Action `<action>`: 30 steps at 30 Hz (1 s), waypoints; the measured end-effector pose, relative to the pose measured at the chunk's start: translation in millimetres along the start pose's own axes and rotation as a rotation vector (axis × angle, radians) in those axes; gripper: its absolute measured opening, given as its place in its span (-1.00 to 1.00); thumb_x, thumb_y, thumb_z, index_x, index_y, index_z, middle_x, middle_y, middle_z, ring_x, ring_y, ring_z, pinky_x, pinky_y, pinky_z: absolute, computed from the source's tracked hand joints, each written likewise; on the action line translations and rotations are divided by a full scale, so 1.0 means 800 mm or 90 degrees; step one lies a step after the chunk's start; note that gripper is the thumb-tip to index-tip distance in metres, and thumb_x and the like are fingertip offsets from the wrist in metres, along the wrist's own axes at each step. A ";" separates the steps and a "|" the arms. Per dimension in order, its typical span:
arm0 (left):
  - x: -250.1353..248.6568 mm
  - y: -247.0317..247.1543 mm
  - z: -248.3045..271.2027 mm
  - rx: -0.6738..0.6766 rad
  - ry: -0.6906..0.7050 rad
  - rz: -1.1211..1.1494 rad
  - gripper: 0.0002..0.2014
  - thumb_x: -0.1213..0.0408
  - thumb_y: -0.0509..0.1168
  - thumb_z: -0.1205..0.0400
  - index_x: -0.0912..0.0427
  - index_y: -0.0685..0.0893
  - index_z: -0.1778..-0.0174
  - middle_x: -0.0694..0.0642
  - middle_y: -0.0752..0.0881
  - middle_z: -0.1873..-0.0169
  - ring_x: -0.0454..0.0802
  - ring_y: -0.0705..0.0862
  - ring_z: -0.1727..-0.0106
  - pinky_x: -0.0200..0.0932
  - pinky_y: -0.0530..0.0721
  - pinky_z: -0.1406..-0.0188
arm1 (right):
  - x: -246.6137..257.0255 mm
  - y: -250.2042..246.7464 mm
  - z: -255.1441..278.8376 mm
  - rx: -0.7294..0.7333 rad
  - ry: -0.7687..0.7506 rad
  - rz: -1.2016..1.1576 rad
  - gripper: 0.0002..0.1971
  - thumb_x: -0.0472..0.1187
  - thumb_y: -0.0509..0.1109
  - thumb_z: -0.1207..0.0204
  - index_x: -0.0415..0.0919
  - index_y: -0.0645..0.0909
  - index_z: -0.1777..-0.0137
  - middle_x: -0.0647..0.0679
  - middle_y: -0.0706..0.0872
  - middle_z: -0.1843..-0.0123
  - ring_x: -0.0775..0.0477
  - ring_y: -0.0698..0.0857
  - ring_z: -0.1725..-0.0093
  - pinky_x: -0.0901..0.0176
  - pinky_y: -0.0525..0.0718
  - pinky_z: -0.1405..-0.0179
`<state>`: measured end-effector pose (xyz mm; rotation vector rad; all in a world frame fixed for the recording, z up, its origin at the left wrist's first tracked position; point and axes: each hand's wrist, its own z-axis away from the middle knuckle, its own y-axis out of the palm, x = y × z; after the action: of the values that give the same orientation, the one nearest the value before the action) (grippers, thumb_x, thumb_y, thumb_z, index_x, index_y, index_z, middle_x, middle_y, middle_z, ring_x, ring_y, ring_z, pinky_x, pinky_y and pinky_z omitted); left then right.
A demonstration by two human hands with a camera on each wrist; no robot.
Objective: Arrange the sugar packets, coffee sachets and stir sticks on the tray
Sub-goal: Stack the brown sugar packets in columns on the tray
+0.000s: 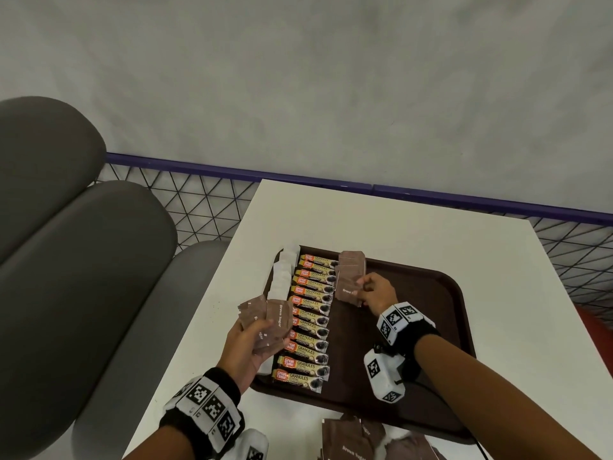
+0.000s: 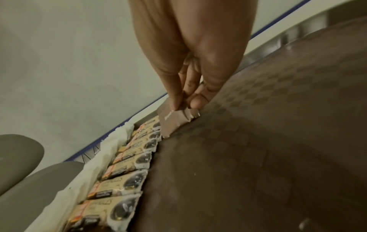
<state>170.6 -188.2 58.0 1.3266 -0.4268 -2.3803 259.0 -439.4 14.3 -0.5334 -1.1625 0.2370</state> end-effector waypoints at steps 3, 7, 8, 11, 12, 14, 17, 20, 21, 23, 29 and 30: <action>-0.001 0.001 -0.001 0.006 -0.011 0.012 -0.62 0.52 0.19 -0.62 0.24 0.51 -0.37 0.33 0.71 -0.11 0.24 0.75 0.00 0.01 0.81 0.22 | -0.001 0.007 -0.004 -0.017 -0.006 0.044 -0.71 -0.52 0.37 -0.41 -0.10 0.49 0.32 -0.06 0.60 0.22 -0.04 0.57 0.14 0.44 0.50 0.39; -0.003 0.000 -0.002 0.019 -0.020 0.011 -0.62 0.53 0.16 -0.62 0.28 0.51 -0.37 0.35 0.71 -0.09 0.26 0.76 0.02 -0.01 0.80 0.27 | 0.001 0.015 -0.012 -0.050 -0.026 0.100 -0.76 -0.52 0.35 -0.38 -0.14 0.51 0.23 -0.21 0.61 0.07 -0.07 0.55 0.12 0.19 0.58 0.11; -0.003 0.000 -0.002 0.021 -0.020 0.010 -0.62 0.53 0.15 -0.62 0.28 0.51 -0.36 0.35 0.72 -0.08 0.26 0.75 0.01 -0.01 0.80 0.27 | 0.000 0.017 -0.014 -0.054 -0.029 0.108 -0.74 -0.53 0.35 -0.38 -0.12 0.49 0.25 -0.21 0.59 0.07 -0.07 0.55 0.13 0.16 0.58 0.09; -0.003 0.001 -0.003 0.021 -0.021 0.002 -0.63 0.54 0.16 -0.61 0.27 0.54 -0.33 0.35 0.72 -0.08 0.29 0.73 -0.05 -0.01 0.80 0.26 | 0.001 0.020 -0.013 -0.058 -0.020 0.085 -0.68 -0.57 0.35 -0.37 -0.12 0.45 0.30 -0.23 0.61 -0.01 -0.13 0.65 0.09 0.05 0.69 0.03; -0.003 0.001 -0.003 0.018 -0.021 -0.001 -0.64 0.54 0.17 -0.61 0.27 0.55 -0.32 0.34 0.73 -0.08 0.30 0.73 -0.05 -0.01 0.80 0.26 | 0.000 0.021 -0.014 -0.060 -0.020 0.074 -0.68 -0.58 0.35 -0.37 -0.12 0.44 0.30 -0.26 0.62 -0.05 -0.18 0.68 0.06 -0.02 0.72 0.01; -0.003 0.001 -0.005 0.011 -0.023 -0.011 -0.67 0.53 0.20 -0.61 0.25 0.57 -0.29 0.32 0.74 -0.06 0.28 0.74 -0.03 -0.02 0.80 0.26 | 0.002 0.022 -0.012 -0.063 -0.031 0.103 -0.78 -0.56 0.34 -0.38 -0.23 0.49 0.19 -0.23 0.58 -0.07 -0.21 0.66 -0.01 0.06 0.67 -0.04; 0.000 -0.001 -0.007 0.004 -0.024 -0.029 -0.68 0.51 0.25 -0.60 0.25 0.58 -0.27 0.33 0.74 -0.09 0.28 0.76 -0.03 0.01 0.81 0.22 | 0.003 0.019 -0.010 -0.057 -0.060 0.173 -0.77 -0.50 0.39 -0.39 -0.36 0.51 -0.02 -0.23 0.50 -0.12 -0.22 0.57 -0.12 0.15 0.52 -0.07; 0.003 -0.001 -0.007 0.007 -0.021 -0.045 -0.70 0.50 0.28 -0.59 0.23 0.61 -0.23 0.31 0.75 -0.10 0.27 0.76 -0.06 0.05 0.80 0.13 | 0.003 0.017 -0.008 -0.063 -0.080 0.231 -0.68 -0.45 0.42 -0.39 -0.33 0.44 -0.10 -0.25 0.46 -0.20 -0.25 0.46 -0.24 0.00 0.52 -0.20; 0.004 0.000 -0.007 0.007 -0.019 -0.049 -0.71 0.49 0.29 -0.58 0.23 0.62 -0.21 0.30 0.76 -0.09 0.25 0.77 -0.05 0.05 0.80 0.11 | 0.004 0.016 -0.006 -0.072 -0.086 0.239 -0.67 -0.43 0.41 -0.40 -0.32 0.42 -0.13 -0.25 0.45 -0.22 -0.24 0.44 -0.26 0.00 0.51 -0.21; 0.005 0.002 -0.006 0.007 -0.011 -0.061 -0.73 0.48 0.30 -0.58 0.22 0.63 -0.19 0.27 0.77 -0.07 0.22 0.77 -0.04 0.03 0.80 0.10 | 0.007 0.015 0.001 -0.084 -0.109 0.223 -0.65 -0.36 0.41 -0.45 -0.30 0.42 -0.19 -0.22 0.44 -0.25 -0.19 0.43 -0.29 0.03 0.49 -0.22; 0.007 0.012 -0.003 -0.011 0.011 -0.101 -0.77 0.45 0.33 -0.57 0.15 0.66 -0.12 0.24 0.77 -0.06 0.23 0.74 -0.09 0.07 0.72 -0.03 | 0.021 0.023 0.037 -0.035 -0.180 0.018 -0.87 -0.20 0.34 -0.55 -0.24 0.50 0.00 0.01 0.50 0.05 0.05 0.53 0.04 0.40 0.52 0.09; 0.007 0.014 -0.003 -0.013 0.014 -0.104 -0.75 0.45 0.33 -0.57 0.16 0.65 -0.15 0.24 0.77 -0.07 0.23 0.74 -0.09 0.07 0.72 -0.02 | 0.024 0.024 0.046 0.000 -0.183 -0.016 -0.89 -0.18 0.31 -0.57 -0.21 0.49 0.05 0.06 0.50 0.12 0.10 0.54 0.11 0.47 0.48 0.17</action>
<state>171.7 -200.6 57.6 1.4271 -0.2969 -2.4914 234.5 -404.2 30.6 -0.4941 -1.4480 0.2987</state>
